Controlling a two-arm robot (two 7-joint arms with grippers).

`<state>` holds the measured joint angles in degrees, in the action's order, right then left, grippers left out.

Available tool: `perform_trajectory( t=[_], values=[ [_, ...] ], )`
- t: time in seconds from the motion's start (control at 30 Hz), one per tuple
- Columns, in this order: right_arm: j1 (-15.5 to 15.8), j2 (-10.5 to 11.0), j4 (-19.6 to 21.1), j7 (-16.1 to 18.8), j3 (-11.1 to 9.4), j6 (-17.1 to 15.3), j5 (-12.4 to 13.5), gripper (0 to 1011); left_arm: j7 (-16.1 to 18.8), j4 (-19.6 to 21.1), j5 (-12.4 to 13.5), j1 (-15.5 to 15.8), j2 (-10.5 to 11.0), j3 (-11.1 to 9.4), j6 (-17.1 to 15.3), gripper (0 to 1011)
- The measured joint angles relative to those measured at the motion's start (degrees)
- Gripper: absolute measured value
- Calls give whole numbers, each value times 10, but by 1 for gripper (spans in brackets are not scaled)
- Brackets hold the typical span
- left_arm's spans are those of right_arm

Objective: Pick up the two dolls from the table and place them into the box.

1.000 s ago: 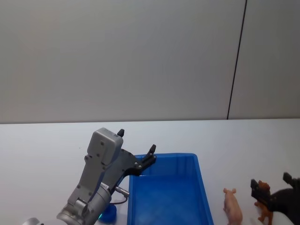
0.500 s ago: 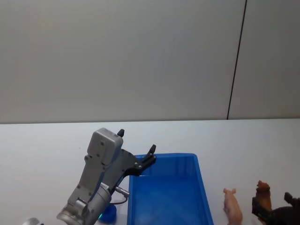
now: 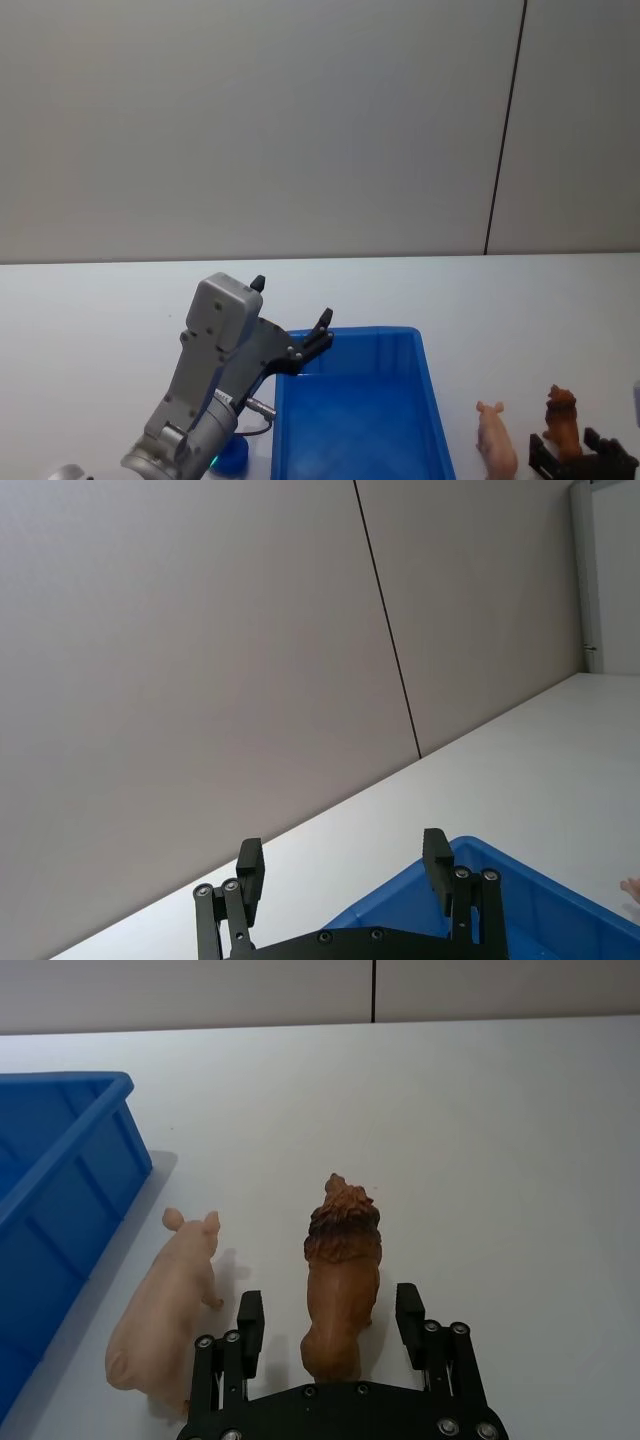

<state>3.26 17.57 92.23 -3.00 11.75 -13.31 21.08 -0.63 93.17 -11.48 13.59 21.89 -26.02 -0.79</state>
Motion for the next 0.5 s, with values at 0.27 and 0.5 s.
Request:
perform_trajectory(
  t=[0.27, 0.5],
  values=[
    [-15, -12, -26, 5, 3, -4, 3, 605, 0, 0, 0, 0, 0, 0, 0, 1001],
    [-21, -18, -33, 7, 4, -5, -1, 349, 0, 0, 0, 0, 0, 0, 0, 1001]
  ],
)
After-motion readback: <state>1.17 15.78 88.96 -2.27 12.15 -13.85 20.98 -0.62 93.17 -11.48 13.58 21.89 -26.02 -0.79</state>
